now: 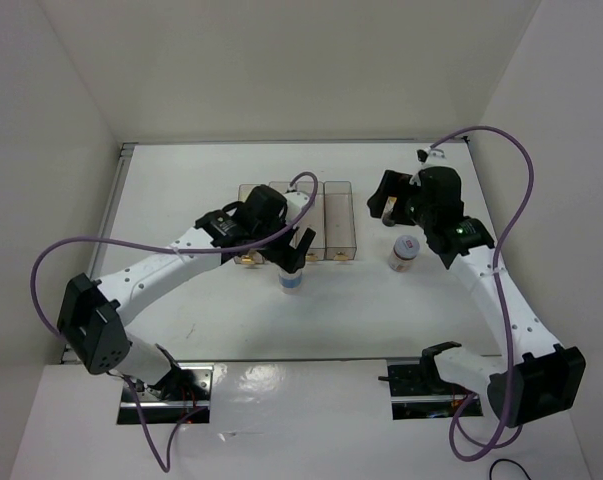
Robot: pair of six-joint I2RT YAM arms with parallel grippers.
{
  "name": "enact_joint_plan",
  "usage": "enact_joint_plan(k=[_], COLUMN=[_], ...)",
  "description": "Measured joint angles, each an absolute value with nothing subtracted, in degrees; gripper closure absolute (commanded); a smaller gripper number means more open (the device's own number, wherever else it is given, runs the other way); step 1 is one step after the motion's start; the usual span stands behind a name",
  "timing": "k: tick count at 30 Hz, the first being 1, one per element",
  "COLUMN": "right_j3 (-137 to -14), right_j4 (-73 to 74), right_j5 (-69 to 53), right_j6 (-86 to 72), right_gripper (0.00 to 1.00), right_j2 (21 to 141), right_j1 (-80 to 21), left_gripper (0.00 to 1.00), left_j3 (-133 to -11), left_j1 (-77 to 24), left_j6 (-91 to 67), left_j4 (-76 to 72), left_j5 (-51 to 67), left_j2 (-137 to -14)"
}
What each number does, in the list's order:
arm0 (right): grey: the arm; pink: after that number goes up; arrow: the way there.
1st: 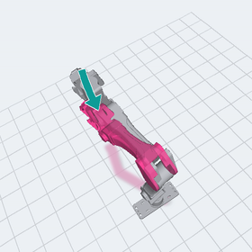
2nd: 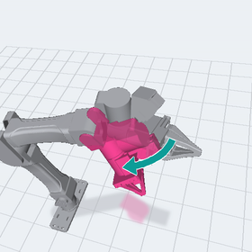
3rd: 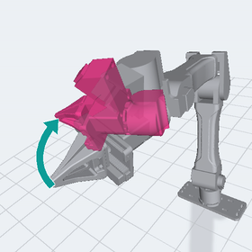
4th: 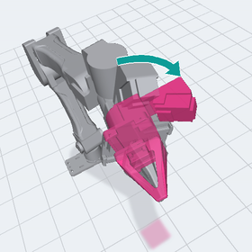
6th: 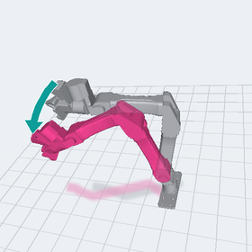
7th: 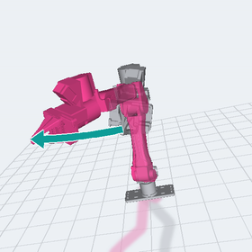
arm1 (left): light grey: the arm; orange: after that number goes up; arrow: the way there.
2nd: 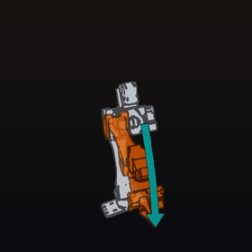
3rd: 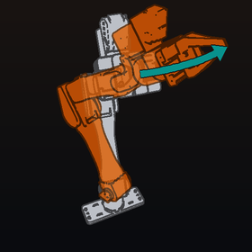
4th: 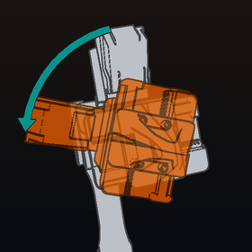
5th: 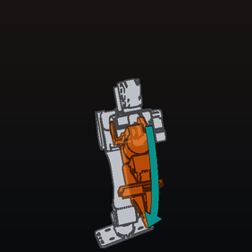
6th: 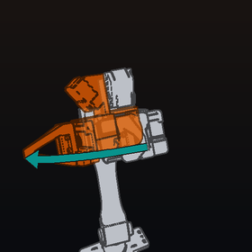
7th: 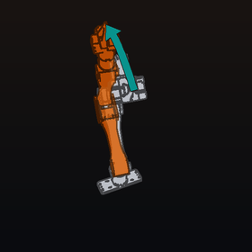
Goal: Organize the condiment bottles
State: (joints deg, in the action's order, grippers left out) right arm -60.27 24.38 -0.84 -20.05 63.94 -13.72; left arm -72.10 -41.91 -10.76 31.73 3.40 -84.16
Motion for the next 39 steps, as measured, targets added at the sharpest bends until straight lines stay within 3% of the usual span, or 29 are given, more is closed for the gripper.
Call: enact_joint_plan(k=[15, 26, 34, 39], right_j3=[-58.52, -57.06, -56.86, -56.86], right_j4=[26.92, 28.12, 28.29, 28.29], right_j5=[2.74, 4.14, 4.21, 4.14], right_j6=[-21.93, -23.16, -23.18, -23.18], right_gripper=[0.02, 0.02, 0.02, 0.02], right_j2=[60.01, 58.74, 58.5, 58.5], right_j1=[-13.15, -11.77, -11.18, -10.96], left_gripper=[0.01, 0.37, 0.42, 0.42], left_j3=[-72.1, -72.12, -75.96, -85.27], left_j1=[-44.56, -45.69, -45.69, -45.69], left_j6=[-10.94, -12.45, -13.78, -13.89], left_j4=[31.2, 31.27, 35.75, 41.43], left_j5=[-1.54, -5.3, -7.86, -7.44], left_j2=[-90.02, -91.55, -92.84, -92.82])
